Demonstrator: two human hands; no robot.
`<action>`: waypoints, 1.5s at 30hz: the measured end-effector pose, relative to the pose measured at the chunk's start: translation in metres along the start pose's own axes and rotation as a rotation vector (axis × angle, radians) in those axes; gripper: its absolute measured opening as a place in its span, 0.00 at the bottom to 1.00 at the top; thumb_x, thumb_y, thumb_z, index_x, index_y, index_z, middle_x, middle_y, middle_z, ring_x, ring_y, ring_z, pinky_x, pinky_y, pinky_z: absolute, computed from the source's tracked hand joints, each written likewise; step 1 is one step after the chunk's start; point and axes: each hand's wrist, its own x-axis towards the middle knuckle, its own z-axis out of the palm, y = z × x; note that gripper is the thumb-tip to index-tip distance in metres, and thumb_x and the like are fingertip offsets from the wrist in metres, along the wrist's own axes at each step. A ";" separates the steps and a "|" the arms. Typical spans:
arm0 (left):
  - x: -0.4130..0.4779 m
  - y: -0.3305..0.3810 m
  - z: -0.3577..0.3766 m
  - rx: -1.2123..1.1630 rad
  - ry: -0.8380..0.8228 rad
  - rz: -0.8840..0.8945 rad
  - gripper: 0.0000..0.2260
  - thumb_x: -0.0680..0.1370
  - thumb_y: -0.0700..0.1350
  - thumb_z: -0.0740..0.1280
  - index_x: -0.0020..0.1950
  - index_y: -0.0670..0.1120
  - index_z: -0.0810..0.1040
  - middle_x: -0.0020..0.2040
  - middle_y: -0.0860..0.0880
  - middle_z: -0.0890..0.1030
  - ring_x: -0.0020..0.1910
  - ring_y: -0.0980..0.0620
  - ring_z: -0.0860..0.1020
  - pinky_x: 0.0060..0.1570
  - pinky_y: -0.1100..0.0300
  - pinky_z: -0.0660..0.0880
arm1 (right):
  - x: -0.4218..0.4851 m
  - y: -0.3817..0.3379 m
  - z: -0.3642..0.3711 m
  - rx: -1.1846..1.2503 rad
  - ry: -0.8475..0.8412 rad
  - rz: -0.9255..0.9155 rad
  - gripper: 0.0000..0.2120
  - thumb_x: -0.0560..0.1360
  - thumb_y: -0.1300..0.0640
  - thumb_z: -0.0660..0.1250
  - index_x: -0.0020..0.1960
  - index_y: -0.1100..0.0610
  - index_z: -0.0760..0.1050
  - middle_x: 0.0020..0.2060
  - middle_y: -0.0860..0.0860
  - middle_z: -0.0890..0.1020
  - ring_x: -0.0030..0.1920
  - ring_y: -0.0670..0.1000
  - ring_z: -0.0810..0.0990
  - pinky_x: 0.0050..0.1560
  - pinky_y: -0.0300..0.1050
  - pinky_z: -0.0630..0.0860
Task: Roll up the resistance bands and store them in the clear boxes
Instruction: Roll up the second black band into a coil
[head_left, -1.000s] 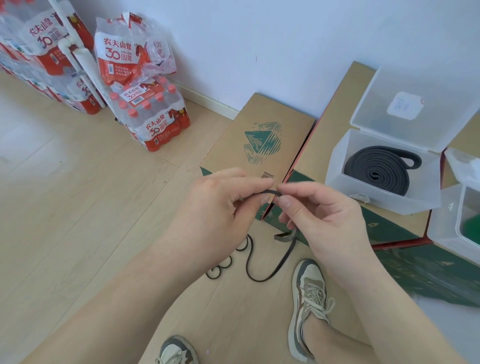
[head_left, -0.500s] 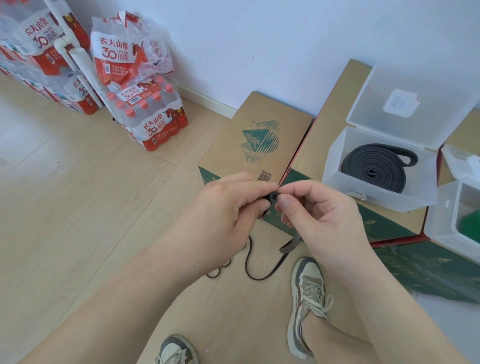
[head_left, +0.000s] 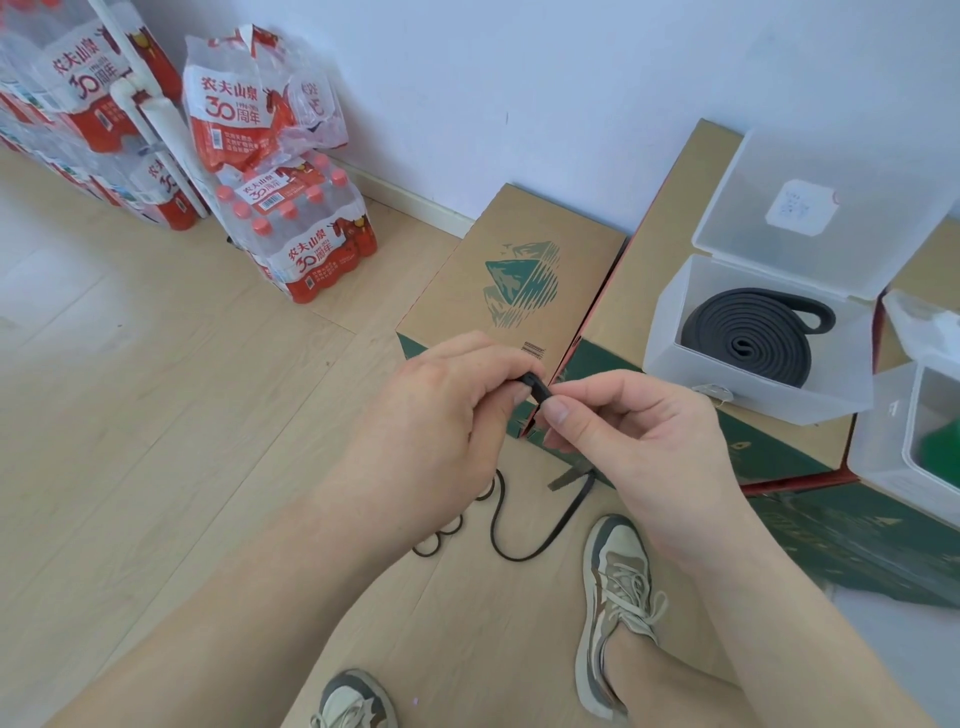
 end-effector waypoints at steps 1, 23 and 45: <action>0.000 0.001 0.000 0.008 0.006 -0.002 0.09 0.81 0.39 0.67 0.56 0.49 0.84 0.48 0.56 0.82 0.46 0.59 0.78 0.44 0.73 0.67 | 0.000 0.000 -0.001 -0.002 -0.006 -0.008 0.03 0.70 0.59 0.78 0.43 0.54 0.88 0.39 0.55 0.88 0.38 0.50 0.85 0.44 0.43 0.82; -0.002 0.007 -0.003 -0.068 0.066 -0.031 0.06 0.70 0.38 0.81 0.40 0.47 0.86 0.34 0.57 0.80 0.34 0.70 0.74 0.35 0.79 0.64 | 0.001 0.003 -0.006 -0.003 -0.105 -0.063 0.05 0.74 0.63 0.75 0.48 0.56 0.88 0.44 0.59 0.87 0.47 0.68 0.83 0.51 0.67 0.80; -0.005 0.003 0.007 -0.029 0.093 0.165 0.12 0.80 0.33 0.68 0.61 0.41 0.84 0.50 0.48 0.83 0.47 0.52 0.81 0.47 0.59 0.77 | 0.001 0.001 0.006 0.221 -0.005 0.056 0.07 0.69 0.59 0.76 0.46 0.59 0.87 0.42 0.61 0.88 0.44 0.57 0.87 0.55 0.57 0.84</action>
